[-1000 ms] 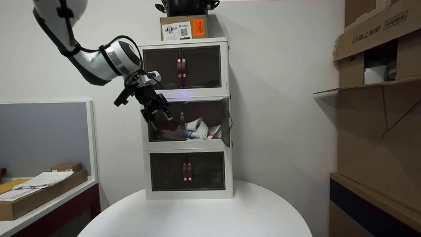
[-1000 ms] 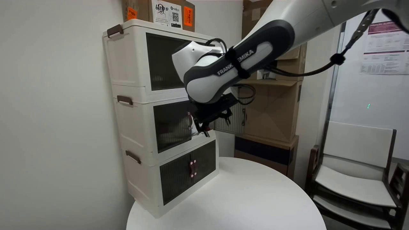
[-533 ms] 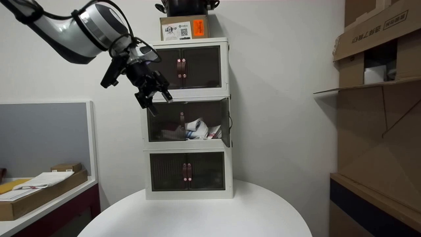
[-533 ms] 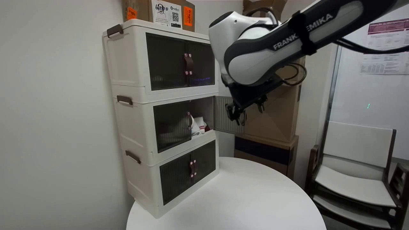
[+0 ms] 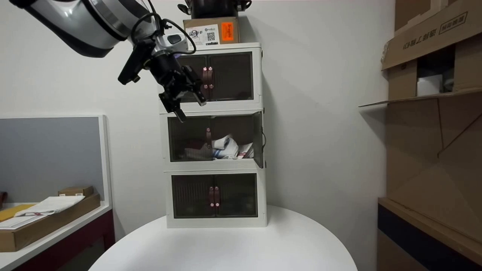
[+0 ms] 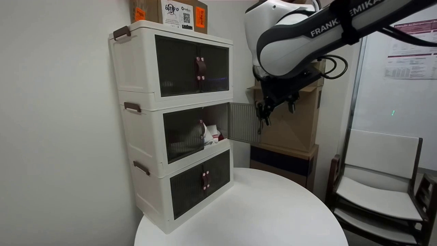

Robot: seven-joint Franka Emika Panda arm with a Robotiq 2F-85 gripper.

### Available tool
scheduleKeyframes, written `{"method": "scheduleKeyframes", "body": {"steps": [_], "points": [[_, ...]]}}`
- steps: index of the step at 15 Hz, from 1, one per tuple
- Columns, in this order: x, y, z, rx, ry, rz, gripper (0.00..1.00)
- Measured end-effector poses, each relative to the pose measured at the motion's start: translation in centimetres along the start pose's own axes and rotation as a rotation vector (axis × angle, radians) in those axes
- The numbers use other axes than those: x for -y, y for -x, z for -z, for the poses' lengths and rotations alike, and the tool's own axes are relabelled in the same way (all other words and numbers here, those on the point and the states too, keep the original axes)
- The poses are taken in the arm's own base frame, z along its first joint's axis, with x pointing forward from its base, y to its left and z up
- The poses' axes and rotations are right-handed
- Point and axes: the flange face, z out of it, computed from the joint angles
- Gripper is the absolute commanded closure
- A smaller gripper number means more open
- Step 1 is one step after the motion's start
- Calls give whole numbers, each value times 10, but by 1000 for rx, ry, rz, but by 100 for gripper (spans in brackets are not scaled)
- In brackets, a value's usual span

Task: Close the left door of the middle cabinet, close the right door of the middle cabinet

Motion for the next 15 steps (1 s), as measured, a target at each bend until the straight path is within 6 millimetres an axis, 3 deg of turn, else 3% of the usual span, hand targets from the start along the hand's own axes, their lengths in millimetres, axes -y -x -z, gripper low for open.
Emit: {"method": "scheduleKeyframes", "body": {"steps": [6,10,15], "points": [[-5,0,-2,9,-7,40,0],[-46,-7,-13,57,-1,165,0],[-101,-33,-19,69,-79,308,0]]}}
